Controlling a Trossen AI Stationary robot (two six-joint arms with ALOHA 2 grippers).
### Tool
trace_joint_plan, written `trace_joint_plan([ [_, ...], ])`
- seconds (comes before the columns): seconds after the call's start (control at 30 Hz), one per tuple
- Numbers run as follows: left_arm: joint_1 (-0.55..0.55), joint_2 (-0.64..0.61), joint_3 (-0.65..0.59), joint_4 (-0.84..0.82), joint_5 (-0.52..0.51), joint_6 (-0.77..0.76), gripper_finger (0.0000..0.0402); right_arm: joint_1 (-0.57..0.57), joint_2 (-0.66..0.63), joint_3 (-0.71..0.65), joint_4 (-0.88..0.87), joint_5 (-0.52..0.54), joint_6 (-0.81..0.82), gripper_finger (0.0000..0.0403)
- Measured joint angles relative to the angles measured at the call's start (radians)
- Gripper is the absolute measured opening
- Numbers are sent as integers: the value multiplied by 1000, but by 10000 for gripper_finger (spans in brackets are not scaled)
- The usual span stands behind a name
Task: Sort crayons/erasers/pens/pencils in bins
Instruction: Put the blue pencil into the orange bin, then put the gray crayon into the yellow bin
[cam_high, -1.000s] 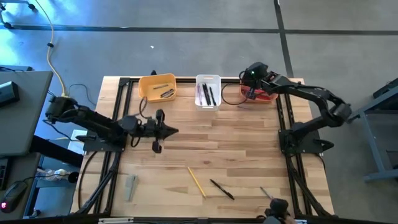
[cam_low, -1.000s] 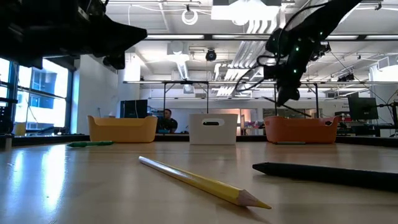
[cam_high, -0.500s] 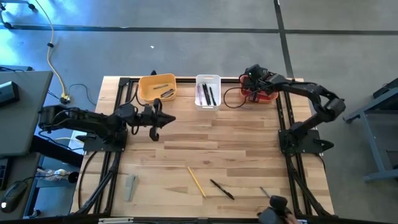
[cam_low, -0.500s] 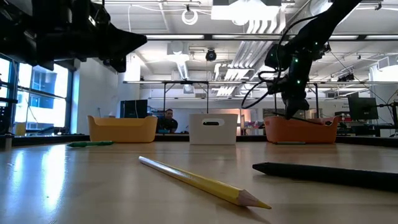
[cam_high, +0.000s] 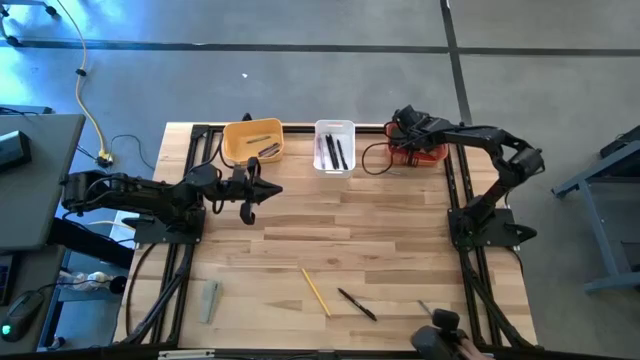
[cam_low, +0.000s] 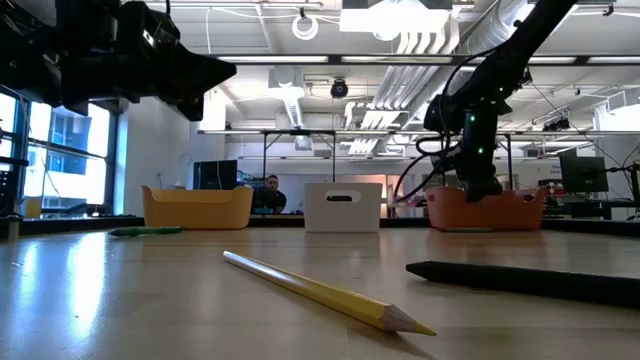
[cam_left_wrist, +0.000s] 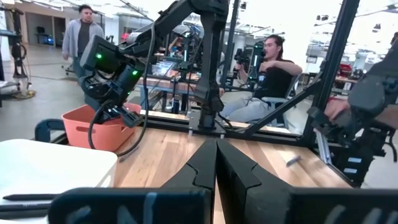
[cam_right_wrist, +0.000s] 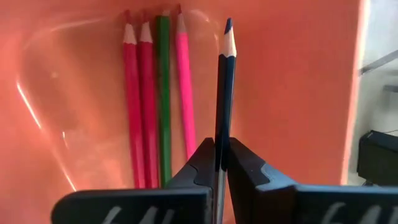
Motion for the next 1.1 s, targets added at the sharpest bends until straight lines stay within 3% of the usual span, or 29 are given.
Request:
trace_joint_plan([
  [0.37, 51, 0, 0, -9, 0, -36, 0, -1, 43, 0, 1, 15, -5, 10],
  [0.67, 61, 0, 0, -41, 63, -7, 0, 0, 43, 0, 1, 35, 25, 98],
  [0.8, 71, 0, 0, -69, 62, 56, 0, -1, 24, 0, -2, 62, 21, 119],
  [0.93, 100, 0, 0, -71, 75, 45, 0, 4, -45, 0, -2, 90, 20, 112],
  [1.1, 163, 0, 0, -74, 136, 46, 0, 11, -202, 0, -10, 63, 57, 58],
])
